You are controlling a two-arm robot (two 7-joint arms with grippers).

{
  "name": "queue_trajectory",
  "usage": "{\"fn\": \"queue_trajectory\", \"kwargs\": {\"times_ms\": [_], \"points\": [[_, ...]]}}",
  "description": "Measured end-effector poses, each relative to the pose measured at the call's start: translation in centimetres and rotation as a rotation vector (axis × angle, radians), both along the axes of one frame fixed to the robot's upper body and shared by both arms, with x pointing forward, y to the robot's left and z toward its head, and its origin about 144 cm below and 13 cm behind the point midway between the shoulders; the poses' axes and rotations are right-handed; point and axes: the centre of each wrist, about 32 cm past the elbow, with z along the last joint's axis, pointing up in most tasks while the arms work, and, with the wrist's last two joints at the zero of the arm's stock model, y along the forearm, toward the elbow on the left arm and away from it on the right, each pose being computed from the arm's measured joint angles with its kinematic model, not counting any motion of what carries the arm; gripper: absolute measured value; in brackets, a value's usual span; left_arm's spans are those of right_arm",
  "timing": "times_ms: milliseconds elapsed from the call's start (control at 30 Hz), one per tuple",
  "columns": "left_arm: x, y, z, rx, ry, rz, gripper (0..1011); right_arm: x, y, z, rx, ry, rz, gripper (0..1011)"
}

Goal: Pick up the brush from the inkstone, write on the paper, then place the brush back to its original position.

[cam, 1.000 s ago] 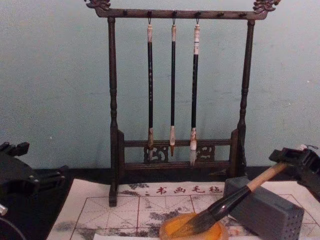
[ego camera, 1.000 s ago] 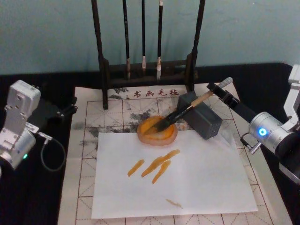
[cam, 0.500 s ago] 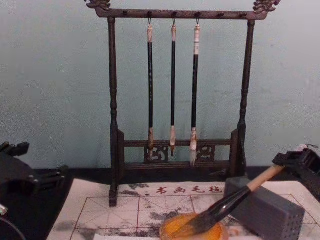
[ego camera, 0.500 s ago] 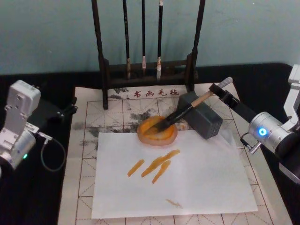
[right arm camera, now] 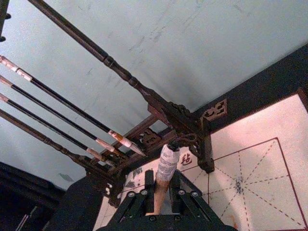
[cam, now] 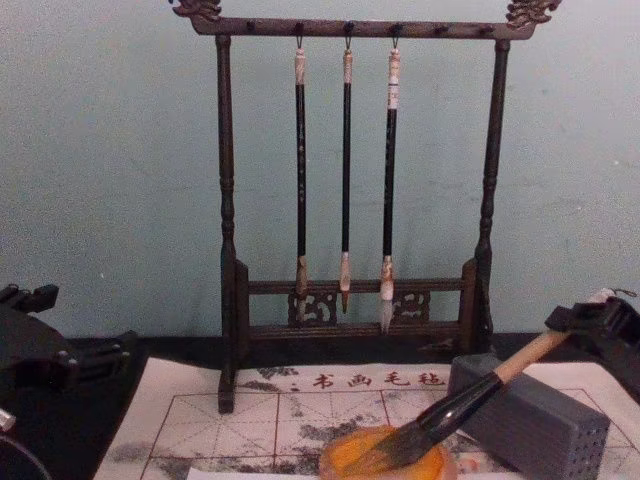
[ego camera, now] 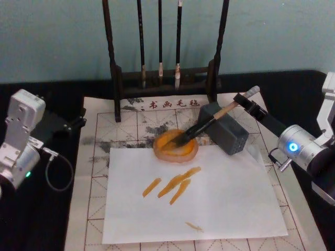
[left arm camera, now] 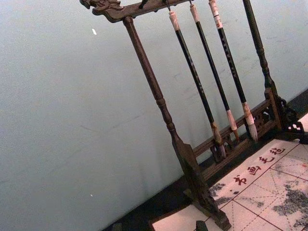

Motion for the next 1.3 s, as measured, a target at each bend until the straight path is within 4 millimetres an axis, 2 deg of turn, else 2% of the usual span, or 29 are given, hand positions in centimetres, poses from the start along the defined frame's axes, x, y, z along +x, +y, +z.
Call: {"fn": "queue_trajectory", "kwargs": {"times_ms": [1300], "points": [[0.0,0.0,0.0,0.0,0.0,0.0,1001,0.2,-1.3,1.9,0.169,0.035,0.021,202]]}}
